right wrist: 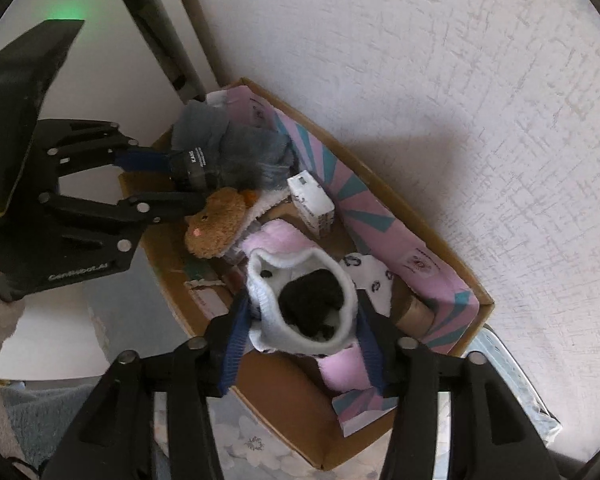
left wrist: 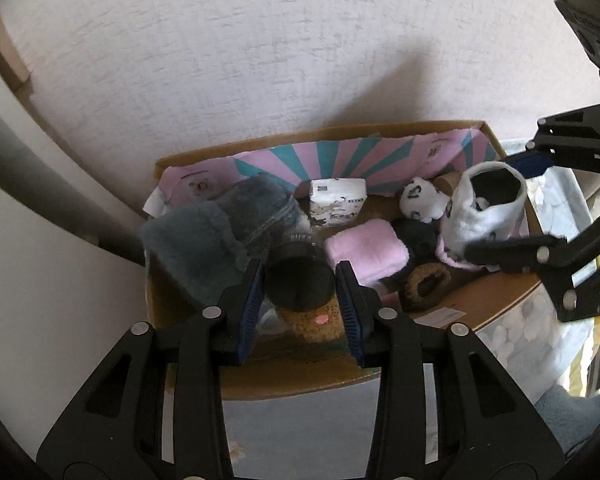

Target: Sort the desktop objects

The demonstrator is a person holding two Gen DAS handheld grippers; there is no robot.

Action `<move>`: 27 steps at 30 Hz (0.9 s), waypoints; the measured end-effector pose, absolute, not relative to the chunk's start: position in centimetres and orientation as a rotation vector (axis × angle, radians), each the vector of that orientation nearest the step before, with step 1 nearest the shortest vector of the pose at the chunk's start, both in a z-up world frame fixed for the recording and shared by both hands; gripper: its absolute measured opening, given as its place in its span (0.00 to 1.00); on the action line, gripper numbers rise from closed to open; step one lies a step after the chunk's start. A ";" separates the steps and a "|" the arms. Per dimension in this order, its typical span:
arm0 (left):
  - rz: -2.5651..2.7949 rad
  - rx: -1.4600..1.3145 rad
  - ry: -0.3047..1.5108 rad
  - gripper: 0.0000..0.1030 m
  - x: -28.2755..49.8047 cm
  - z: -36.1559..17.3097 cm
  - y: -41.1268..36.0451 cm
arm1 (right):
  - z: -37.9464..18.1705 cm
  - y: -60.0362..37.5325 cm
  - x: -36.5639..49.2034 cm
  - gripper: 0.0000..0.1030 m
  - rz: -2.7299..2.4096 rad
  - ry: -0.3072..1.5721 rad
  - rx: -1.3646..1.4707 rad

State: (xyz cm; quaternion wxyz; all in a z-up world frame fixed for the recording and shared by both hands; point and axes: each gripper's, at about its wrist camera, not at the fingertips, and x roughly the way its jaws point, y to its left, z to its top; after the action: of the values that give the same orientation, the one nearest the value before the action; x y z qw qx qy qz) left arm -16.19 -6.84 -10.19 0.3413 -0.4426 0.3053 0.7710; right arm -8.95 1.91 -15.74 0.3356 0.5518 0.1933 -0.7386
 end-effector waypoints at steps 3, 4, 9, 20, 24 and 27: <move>2.034 -1.151 0.801 1.00 -16.2 -10.3 -6.7 | -16.3 1.8 -9.2 0.69 -1.897 0.468 1.472; 2.058 -1.116 0.792 1.00 -16.0 -9.9 -6.8 | -16.5 1.9 -9.2 0.79 -1.892 0.456 1.485; 2.096 -1.084 0.832 1.00 -16.0 -9.5 -6.5 | -16.8 2.6 -8.9 0.99 -1.940 0.452 1.501; 2.110 -1.094 0.807 1.00 -15.9 -9.0 -5.9 | -16.6 2.5 -8.8 0.99 -1.988 0.422 1.488; 2.111 -1.063 0.799 1.00 -15.3 -7.8 -5.5 | -15.6 2.7 -8.5 0.99 -2.011 0.402 1.478; 2.109 -1.046 0.795 1.00 -14.9 -6.8 -5.1 | -14.8 3.3 -8.3 0.99 -2.038 0.382 1.475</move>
State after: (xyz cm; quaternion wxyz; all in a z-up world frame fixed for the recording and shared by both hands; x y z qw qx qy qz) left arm -14.91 -5.06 -6.84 0.3227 -0.3985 0.3028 0.8033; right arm -8.29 3.26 -14.76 0.2941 0.5538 0.1435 -0.7656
